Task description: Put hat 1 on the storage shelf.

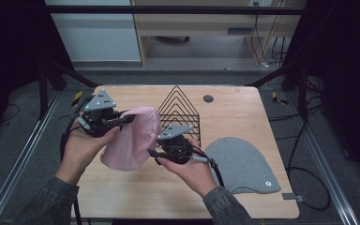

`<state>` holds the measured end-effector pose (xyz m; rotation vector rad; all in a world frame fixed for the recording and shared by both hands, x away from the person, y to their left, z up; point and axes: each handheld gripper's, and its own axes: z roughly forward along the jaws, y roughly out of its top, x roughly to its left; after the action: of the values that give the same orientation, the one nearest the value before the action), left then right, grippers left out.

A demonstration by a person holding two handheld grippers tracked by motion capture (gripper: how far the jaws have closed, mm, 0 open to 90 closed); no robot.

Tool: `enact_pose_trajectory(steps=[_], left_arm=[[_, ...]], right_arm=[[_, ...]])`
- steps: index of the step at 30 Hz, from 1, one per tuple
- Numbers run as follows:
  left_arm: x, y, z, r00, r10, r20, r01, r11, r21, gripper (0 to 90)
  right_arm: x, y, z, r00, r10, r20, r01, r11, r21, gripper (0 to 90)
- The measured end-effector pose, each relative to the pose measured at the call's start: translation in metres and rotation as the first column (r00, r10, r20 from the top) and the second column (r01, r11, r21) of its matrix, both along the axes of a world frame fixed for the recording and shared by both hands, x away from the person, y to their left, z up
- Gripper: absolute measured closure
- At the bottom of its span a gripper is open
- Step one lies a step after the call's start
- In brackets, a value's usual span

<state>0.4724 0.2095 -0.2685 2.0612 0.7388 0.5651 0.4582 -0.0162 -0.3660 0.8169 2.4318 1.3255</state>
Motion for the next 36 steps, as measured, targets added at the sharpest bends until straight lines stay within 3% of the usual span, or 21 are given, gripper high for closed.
enact_pose_trajectory(steps=[5,6,7,8,10,12,16,22,28,33,36], left_arm=[[-0.001,-0.005,0.0,0.9999,-0.015,-0.004,0.015,0.9999,0.0,81.0],[-0.002,-0.005,0.001,0.9998,-0.019,-0.007,0.019,0.9998,0.002,81.0],[-0.002,-0.006,0.0,0.9997,-0.021,-0.008,0.021,0.9998,0.002,81.0],[-0.002,-0.006,0.0,0.9997,-0.024,-0.008,0.024,0.9997,0.005,81.0],[-0.002,-0.006,-0.001,0.9997,-0.024,-0.007,0.024,0.9997,0.002,80.9],[0.0,-0.004,-0.003,0.9997,-0.025,0.003,0.025,0.9995,0.018,80.7],[0.006,0.005,-0.008,0.9993,-0.037,-0.001,0.037,0.999,0.027,80.2],[0.014,0.01,-0.017,0.9974,-0.069,-0.021,0.069,0.9976,-0.004,79.9],[0.015,0.0,-0.016,0.9939,-0.108,-0.021,0.107,0.9938,-0.028,79.2],[0.02,-0.008,-0.007,0.9936,-0.111,-0.019,0.111,0.993,-0.042,78.9],[0.022,-0.013,-0.004,0.9944,-0.104,-0.017,0.103,0.9942,-0.028,78.7]], right_arm=[[0.004,0.006,0.005,0.9997,-0.025,0.0,0.025,1.0,0.014,55.2],[0.005,0.007,0.006,0.9994,-0.033,0.004,0.033,0.999,0.009,58.5],[0.007,0.007,0.006,0.9993,-0.036,0.003,0.036,0.999,0.009,71.4],[0.007,0.007,0.006,0.9993,-0.036,0.003,0.036,0.999,0.009,71.4],[0.009,0.004,0.007,0.9991,-0.042,0.006,0.042,0.999,0.004,82.6],[0.011,0.0,0.01,0.9996,-0.025,-0.009,0.025,1.0,0.009,85.6],[0.013,-0.016,0.024,1.0,0.002,0.004,-0.002,1.0,-0.003,87.1],[0.025,-0.057,0.053,0.9992,-0.026,0.03,0.026,1.0,-0.005,87.9],[0.031,-0.072,0.068,0.9985,-0.04,0.038,0.041,0.999,-0.008,87.9],[0.038,-0.081,0.081,0.9974,-0.052,0.05,0.054,0.998,-0.03,87.8],[0.043,-0.083,0.084,0.9976,-0.05,0.048,0.053,0.997,-0.052,87.7]])
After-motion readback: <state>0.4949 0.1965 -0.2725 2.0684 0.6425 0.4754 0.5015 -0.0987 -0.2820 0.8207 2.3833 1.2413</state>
